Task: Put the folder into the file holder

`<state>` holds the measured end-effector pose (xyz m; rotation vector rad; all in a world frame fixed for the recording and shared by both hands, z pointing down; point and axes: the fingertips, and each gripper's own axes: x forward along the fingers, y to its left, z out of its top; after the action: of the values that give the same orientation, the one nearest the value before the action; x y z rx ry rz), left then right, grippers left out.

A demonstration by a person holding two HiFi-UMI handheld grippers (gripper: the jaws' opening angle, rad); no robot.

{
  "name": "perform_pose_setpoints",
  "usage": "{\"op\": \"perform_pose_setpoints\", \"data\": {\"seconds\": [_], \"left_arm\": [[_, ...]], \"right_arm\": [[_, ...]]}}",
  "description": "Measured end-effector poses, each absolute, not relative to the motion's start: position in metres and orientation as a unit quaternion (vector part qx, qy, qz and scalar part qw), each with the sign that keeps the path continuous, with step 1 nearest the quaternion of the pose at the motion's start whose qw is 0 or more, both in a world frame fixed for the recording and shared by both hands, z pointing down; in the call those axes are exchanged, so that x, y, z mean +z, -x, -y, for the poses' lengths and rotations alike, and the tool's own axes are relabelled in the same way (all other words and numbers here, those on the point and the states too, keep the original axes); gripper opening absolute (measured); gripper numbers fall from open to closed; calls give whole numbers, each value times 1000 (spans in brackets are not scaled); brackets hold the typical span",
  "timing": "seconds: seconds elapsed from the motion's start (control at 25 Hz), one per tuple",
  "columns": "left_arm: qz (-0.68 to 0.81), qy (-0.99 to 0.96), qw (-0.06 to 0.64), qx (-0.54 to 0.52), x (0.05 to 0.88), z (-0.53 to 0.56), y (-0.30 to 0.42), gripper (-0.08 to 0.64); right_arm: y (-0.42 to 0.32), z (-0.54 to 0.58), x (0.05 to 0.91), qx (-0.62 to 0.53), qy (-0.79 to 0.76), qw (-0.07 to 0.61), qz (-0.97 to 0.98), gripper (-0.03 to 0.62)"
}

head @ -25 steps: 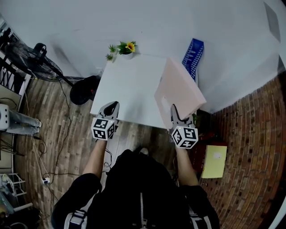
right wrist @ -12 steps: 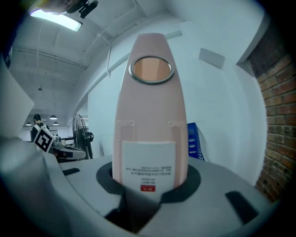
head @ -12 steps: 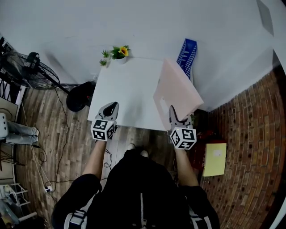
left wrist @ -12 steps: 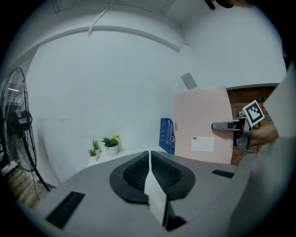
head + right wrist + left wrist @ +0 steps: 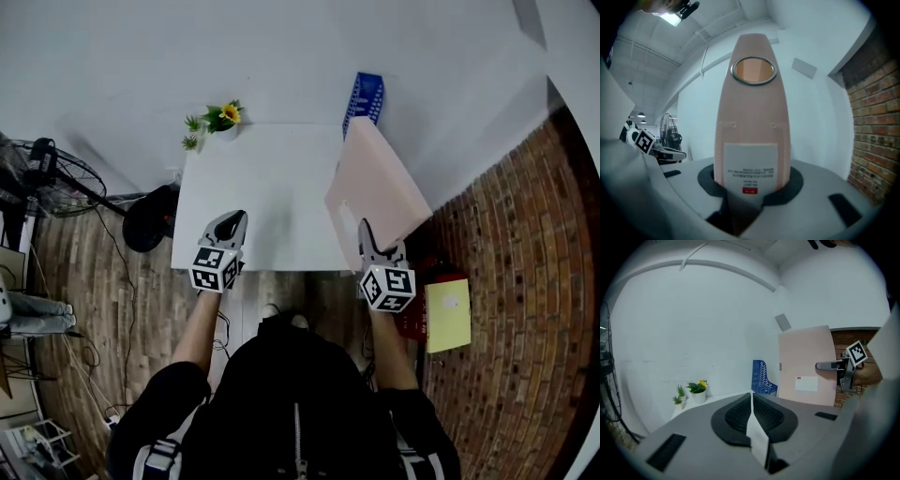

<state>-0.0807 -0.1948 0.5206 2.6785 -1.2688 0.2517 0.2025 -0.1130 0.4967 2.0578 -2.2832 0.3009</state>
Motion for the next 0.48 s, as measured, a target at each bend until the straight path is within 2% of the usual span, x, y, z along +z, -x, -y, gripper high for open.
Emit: {"op": "perform_pose_setpoints", "data": {"seconds": [0.48], "left_arm": [[358,-927,85,80,521,220,36,34]], "right_arm": [[-241,109,483,86,-724,18,684,158]]}}
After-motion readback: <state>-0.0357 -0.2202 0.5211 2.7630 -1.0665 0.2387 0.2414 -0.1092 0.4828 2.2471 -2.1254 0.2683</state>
